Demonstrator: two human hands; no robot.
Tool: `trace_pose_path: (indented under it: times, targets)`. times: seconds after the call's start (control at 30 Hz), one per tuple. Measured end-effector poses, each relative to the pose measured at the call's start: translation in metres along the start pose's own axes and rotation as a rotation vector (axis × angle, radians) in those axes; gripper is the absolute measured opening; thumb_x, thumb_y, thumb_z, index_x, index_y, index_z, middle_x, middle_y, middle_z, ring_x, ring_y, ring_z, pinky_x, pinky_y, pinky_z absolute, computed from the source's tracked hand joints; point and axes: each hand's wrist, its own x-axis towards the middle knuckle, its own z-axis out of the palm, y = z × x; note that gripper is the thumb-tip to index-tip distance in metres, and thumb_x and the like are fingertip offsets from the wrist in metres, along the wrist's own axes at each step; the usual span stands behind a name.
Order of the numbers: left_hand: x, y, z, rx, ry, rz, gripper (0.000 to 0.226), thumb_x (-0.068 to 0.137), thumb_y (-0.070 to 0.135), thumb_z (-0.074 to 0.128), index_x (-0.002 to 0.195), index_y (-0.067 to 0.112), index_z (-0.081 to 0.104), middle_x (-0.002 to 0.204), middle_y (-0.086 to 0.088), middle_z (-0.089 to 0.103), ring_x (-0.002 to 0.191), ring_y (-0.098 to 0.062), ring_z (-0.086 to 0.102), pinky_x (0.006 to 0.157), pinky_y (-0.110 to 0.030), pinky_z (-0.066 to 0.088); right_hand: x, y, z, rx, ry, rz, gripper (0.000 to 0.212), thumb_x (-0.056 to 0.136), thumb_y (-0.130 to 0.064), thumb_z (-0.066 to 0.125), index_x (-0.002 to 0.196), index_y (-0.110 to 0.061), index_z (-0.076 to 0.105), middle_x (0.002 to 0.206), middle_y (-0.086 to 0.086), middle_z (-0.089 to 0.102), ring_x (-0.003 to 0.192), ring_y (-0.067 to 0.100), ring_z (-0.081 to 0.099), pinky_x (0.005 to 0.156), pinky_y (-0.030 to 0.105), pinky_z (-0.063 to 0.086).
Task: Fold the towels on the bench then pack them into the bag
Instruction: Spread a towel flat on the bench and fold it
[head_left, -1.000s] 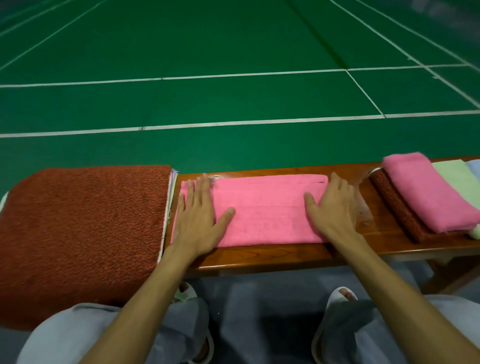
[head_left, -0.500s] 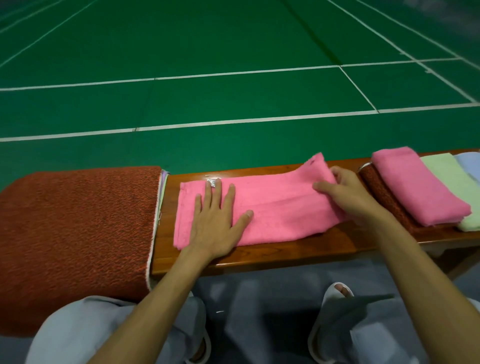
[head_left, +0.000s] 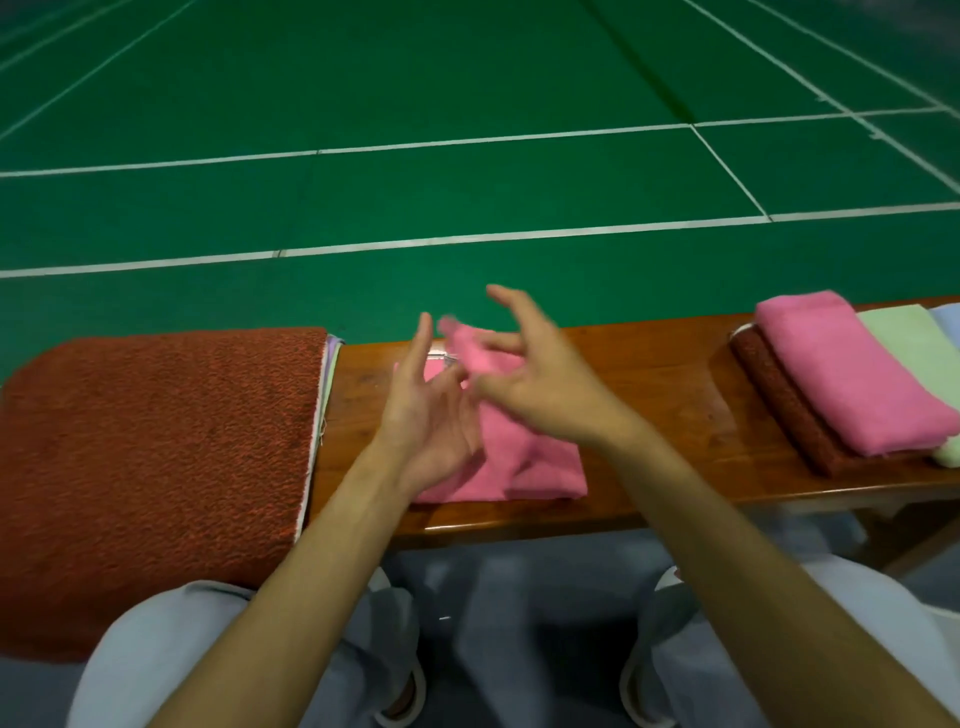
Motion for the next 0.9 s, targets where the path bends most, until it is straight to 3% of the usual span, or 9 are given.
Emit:
trace_pose_path:
  times: [0.13,0.17,0.23,0.3,0.43,0.67,0.73,0.8,0.9]
  targets:
    - [-0.001,0.004,-0.019,-0.012,0.017,-0.022,0.031,0.099,0.027,0.057,0.113,0.003,0.071,0.092,-0.021,0.073,0.074,-0.034,0.072,0.073,-0.041,0.061,0.000,0.009,0.016,0.116,0.016,0.025,0.082,0.088,-0.007,0.066,0.154,-0.033,0.027,0.148,0.002,0.055,0.058,0.033,0.071,0.058,0.037,0.058]
    - [-0.003,0.006,-0.023,0.034,0.065,-0.032,0.028,0.094,0.012,0.060,0.119,0.003,0.069,0.100,-0.023,0.073,0.083,-0.036,0.073,0.078,-0.045,0.061,-0.002,0.012,0.011,0.143,0.076,0.022,0.078,0.087,-0.006,0.065,0.153,-0.031,0.031,0.144,0.002,0.059,0.056,0.035,0.070,0.056,0.038,0.058]
    - [-0.004,0.013,-0.032,0.100,0.152,-0.057,0.059,0.077,-0.003,0.069,0.135,0.003,0.061,0.119,-0.025,0.070,0.104,-0.040,0.071,0.088,-0.051,0.059,-0.007,0.020,0.000,0.138,0.174,0.013,0.072,0.084,-0.007,0.061,0.149,-0.026,0.037,0.135,0.001,0.065,0.055,0.031,0.069,0.056,0.038,0.057]
    - [-0.004,0.022,-0.040,0.127,0.185,-0.060,0.069,0.068,-0.006,0.070,0.136,0.000,0.058,0.116,-0.025,0.071,0.102,-0.037,0.073,0.088,-0.049,0.061,-0.013,0.028,-0.006,-0.003,0.230,-0.011,0.069,0.077,-0.015,0.057,0.144,-0.025,0.042,0.130,-0.003,0.068,0.059,0.024,0.070,0.062,0.041,0.059]
    - [-0.009,0.033,-0.044,0.159,0.221,-0.036,0.048,0.077,-0.005,0.059,0.124,0.002,0.063,0.103,-0.020,0.075,0.092,-0.032,0.076,0.083,-0.042,0.062,-0.023,0.037,-0.004,-0.382,0.209,-0.074,0.066,0.072,-0.022,0.056,0.137,-0.024,0.047,0.128,-0.010,0.069,0.066,0.009,0.067,0.079,0.042,0.058]
    - [-0.009,0.028,-0.047,0.348,0.364,0.081,0.052,0.080,0.018,0.078,0.129,0.007,0.065,0.123,-0.019,0.071,0.113,-0.036,0.069,0.098,-0.048,0.054,-0.027,0.049,0.012,-0.664,0.128,-0.122,0.069,0.079,-0.029,0.056,0.146,-0.025,0.039,0.135,-0.007,0.061,0.097,0.013,0.060,0.090,0.040,0.054]
    - [-0.008,0.024,-0.050,0.564,0.552,0.349,0.056,0.080,0.021,0.081,0.132,0.010,0.064,0.129,-0.013,0.069,0.122,-0.031,0.064,0.106,-0.044,0.050,-0.027,0.050,0.013,-0.753,0.225,-0.219,0.067,0.085,-0.033,0.058,0.148,-0.019,0.041,0.134,-0.001,0.059,0.112,0.016,0.054,0.091,0.038,0.052]
    - [-0.015,0.019,-0.049,1.020,0.641,0.636,0.066,0.088,0.031,0.076,0.147,0.013,0.051,0.147,-0.006,0.057,0.136,-0.023,0.053,0.116,-0.039,0.040,-0.025,0.050,0.017,-0.874,0.224,-0.311,0.069,0.094,-0.041,0.051,0.155,-0.012,0.035,0.150,0.006,0.049,0.134,0.020,0.042,0.105,0.040,0.044]
    - [-0.026,-0.001,-0.046,1.731,0.401,0.764,0.070,0.102,0.052,0.038,0.163,0.020,0.023,0.170,0.001,0.018,0.159,-0.018,0.009,0.128,-0.040,0.008,-0.019,0.059,0.026,-1.015,-0.041,-0.262,0.073,0.104,-0.055,0.021,0.164,-0.017,0.004,0.172,0.002,-0.001,0.158,0.020,-0.007,0.127,0.050,0.007]
